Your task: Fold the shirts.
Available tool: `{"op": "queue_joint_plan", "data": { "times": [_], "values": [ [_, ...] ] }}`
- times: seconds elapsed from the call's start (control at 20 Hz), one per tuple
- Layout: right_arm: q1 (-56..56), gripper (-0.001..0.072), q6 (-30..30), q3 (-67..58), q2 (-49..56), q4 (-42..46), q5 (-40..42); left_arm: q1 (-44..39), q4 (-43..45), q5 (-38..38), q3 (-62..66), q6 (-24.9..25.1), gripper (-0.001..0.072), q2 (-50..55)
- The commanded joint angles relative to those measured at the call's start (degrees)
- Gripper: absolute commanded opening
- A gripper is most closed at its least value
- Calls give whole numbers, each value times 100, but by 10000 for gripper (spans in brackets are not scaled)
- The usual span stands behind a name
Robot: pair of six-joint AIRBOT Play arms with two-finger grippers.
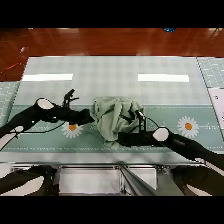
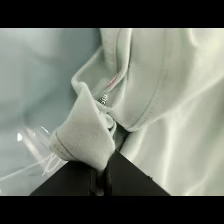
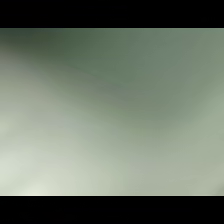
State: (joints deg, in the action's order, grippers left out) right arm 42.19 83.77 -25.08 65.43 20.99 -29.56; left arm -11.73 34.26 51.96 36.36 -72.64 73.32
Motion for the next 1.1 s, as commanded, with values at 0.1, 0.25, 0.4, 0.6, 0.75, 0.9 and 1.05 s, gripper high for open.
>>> {"op": "queue_joint_plan", "data": {
  "times": [0.1,0.25,0.4,0.6,0.75,0.9,1.05],
  "values": [
    [-929,24,179,-1032,-1025,1423,-863,933,-57,459,793,0,25,-505],
    [-2144,23,437,-2441,-1502,2780,-2297,1456,-437,579,1665,0,25,-968],
    [-3139,24,402,-4404,-1565,3480,-3362,1912,-837,748,2994,-2,25,-1325],
    [-3864,24,402,-6929,-1565,4081,-3696,2428,-898,898,5060,-2,25,-1738],
    [-4072,24,378,-8430,-1567,4542,-4028,3038,-876,968,6373,-7,25,-2024],
    [-4072,24,389,-9224,-1720,5066,-4435,3880,-553,1438,7213,-4,25,-2455],
    [-4072,24,516,-9215,-2155,5567,-4559,4065,474,1792,7311,-317,25,-3064]
  ]
}}
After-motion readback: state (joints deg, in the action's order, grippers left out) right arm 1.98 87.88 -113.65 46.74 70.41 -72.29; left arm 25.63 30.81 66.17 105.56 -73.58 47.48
